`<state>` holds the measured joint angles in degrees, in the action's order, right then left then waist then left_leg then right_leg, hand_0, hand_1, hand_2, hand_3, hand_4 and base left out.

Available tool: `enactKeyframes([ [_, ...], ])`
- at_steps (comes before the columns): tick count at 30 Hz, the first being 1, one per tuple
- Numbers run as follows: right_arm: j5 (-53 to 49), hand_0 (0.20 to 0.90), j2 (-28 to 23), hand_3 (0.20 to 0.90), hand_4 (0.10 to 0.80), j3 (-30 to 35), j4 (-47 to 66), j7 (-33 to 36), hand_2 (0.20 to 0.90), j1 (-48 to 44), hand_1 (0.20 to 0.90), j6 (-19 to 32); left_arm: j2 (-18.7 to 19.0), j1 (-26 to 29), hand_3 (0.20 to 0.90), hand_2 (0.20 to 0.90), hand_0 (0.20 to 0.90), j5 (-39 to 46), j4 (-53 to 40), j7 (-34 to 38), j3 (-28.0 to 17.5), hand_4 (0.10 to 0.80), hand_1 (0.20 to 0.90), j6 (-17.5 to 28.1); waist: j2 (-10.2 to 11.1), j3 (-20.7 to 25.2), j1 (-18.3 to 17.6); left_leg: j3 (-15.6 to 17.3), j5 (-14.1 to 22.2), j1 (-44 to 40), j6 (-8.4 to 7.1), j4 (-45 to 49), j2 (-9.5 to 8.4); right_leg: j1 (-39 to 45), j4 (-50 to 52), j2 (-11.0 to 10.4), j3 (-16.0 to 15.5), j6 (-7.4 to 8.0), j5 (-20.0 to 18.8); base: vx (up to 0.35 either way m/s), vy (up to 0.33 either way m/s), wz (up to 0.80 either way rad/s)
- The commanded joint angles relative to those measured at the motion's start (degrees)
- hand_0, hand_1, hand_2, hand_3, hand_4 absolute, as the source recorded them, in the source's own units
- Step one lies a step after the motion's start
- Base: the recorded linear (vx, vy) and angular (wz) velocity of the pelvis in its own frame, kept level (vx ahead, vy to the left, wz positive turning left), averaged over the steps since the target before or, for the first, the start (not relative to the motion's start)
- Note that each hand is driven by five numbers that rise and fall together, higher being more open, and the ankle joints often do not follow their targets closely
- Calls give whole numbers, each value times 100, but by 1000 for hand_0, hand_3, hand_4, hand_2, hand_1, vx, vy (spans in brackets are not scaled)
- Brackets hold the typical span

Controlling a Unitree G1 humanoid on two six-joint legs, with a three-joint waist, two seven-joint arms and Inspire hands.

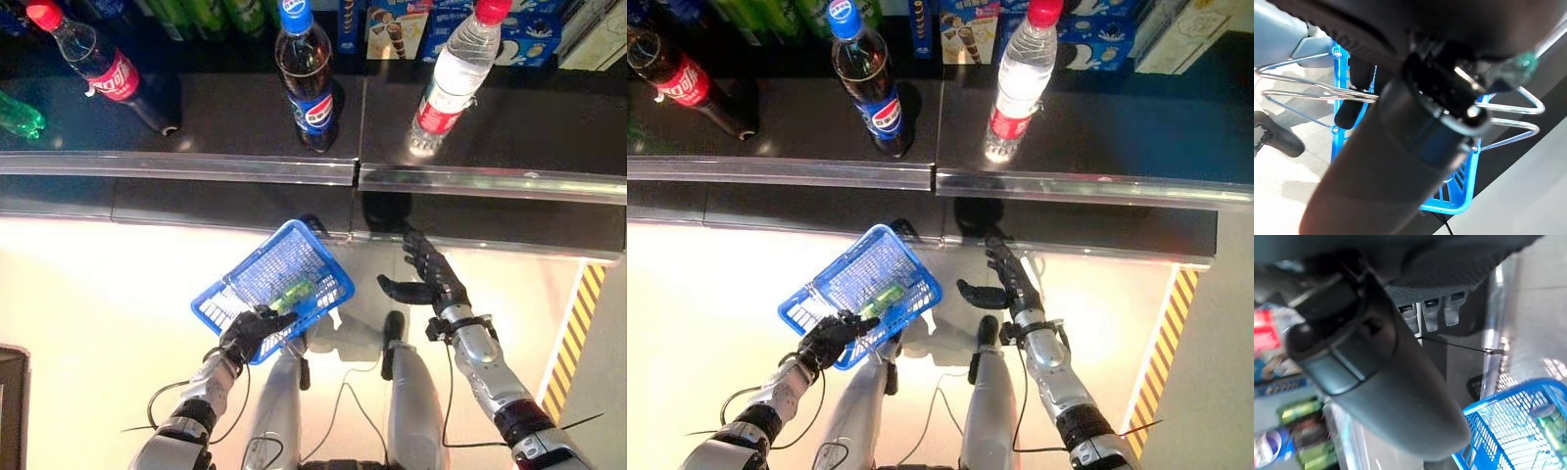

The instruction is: Pick up the drink and place into the basket.

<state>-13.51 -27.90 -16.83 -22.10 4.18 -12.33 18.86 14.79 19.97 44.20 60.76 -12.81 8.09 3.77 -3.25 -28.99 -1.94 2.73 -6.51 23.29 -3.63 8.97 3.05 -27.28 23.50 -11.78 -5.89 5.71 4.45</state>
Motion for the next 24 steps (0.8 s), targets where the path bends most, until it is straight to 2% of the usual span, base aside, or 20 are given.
enactKeyframes([
  [1, 155, 900, -244, 900, 800, 150, 1120, 250, 900, 125, 900, 583, 422, -1043, 200, 300, 300, 54, 87, -191, 99, 100, 300, 188, 150, 270, -18, -140, 697, -15, 126, 670, -118, 150, -552, 112, 134, 132, -376, -20, 66, -8],
  [5, 267, 900, -347, 900, 800, 301, 1556, 536, 900, 120, 900, 622, 369, -1059, 200, 300, 300, 122, 112, -216, 56, 100, 300, 242, 130, 231, -69, -68, 661, -54, 96, 606, -94, 190, -617, 113, 165, 140, -380, -29, 57, -11],
  [14, 226, 900, -510, 900, 800, 873, 1866, 1150, 900, 259, 900, 1048, 301, -1180, 200, 300, 300, 144, 97, -284, -2, 100, 300, 299, 129, 210, -163, 33, 719, -163, 63, 664, -32, 362, -689, 58, 145, 126, -351, 6, 23, -6],
  [24, -86, 900, -617, 900, 800, 1175, 2342, 1240, 900, -5, 900, 1303, 349, -1150, 200, 300, 300, 115, 15, -197, -6, 100, 300, 179, 143, 142, -134, 39, 730, -261, 25, 655, 22, 537, -764, 68, 104, 112, -332, 8, -6, -4],
])
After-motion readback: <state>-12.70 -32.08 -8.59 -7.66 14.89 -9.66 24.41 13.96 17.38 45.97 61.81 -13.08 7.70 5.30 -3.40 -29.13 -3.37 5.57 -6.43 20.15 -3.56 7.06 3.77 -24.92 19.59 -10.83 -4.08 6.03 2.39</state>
